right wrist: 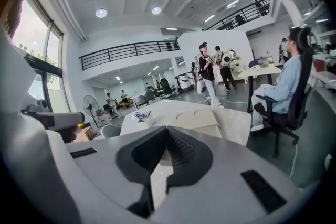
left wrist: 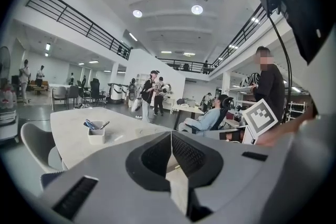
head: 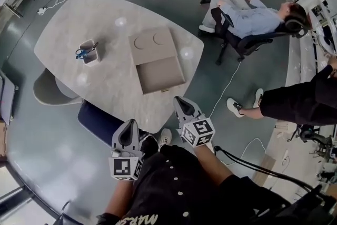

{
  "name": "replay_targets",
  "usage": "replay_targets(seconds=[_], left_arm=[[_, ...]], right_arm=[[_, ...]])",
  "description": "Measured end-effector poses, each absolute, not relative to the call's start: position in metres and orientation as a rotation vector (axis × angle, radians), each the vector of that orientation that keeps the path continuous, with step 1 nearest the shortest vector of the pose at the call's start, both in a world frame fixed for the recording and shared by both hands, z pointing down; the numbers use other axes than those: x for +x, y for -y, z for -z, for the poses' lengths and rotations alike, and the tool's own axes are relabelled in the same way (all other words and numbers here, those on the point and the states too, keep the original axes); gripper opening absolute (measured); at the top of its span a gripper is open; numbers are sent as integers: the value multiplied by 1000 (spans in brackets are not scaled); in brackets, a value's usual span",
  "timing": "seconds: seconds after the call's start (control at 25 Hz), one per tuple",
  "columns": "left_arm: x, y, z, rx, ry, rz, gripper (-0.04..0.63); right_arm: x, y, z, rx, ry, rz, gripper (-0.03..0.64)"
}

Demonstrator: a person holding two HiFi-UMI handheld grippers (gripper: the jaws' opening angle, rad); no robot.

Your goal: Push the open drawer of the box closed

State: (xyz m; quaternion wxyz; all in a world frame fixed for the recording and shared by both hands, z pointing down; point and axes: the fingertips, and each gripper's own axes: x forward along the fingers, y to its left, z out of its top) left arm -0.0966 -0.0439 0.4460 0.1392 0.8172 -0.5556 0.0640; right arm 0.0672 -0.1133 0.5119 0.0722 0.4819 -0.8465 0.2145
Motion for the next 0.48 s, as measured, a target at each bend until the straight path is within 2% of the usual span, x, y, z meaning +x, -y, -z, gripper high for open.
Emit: replay_targets(seconds=[0.48], left_arm=[[-91, 60, -516, 2269, 1478, -262, 17]], right_arm=[[51, 128, -640, 1406, 2269, -721, -2]])
